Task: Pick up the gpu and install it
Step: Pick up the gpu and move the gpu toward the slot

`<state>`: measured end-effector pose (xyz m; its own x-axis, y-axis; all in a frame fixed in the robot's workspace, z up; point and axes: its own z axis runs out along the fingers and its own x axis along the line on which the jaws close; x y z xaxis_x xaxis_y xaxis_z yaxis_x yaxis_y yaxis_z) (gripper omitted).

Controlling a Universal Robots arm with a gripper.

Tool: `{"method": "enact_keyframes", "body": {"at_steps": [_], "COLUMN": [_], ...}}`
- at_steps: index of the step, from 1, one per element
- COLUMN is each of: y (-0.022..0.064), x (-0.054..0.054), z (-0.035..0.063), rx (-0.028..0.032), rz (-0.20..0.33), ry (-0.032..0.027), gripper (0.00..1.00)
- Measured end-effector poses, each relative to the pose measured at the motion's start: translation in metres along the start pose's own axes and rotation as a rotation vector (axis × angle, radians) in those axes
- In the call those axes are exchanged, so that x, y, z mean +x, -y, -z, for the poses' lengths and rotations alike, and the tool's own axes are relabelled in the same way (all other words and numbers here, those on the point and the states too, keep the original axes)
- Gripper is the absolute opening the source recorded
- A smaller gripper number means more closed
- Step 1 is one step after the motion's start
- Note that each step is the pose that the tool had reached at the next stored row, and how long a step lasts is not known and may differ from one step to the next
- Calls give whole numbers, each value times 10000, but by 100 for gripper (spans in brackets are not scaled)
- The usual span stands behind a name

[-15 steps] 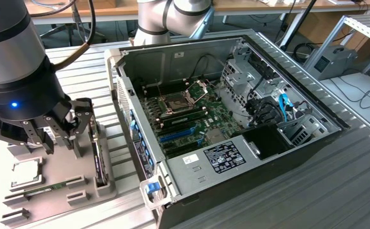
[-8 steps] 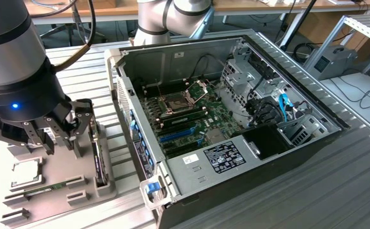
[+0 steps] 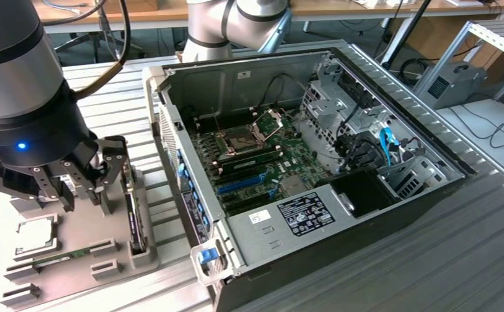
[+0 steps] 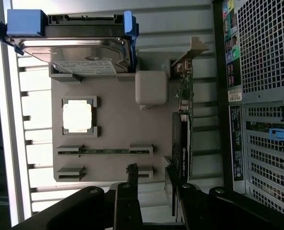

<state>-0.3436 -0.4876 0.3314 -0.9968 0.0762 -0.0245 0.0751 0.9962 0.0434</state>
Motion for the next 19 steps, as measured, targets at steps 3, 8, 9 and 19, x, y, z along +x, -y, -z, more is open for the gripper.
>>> {"method": "enact_keyframes", "body": {"at_steps": [3, 8, 9, 19], "y": [0, 1, 1, 2], "x": [0, 0, 0, 1], "z": [-7, -19, -21, -42], "rx": [0, 0, 0, 0], "rz": [0, 0, 0, -1], "ry": [0, -1, 0, 0], "gripper": [36, 36, 36, 36]}}
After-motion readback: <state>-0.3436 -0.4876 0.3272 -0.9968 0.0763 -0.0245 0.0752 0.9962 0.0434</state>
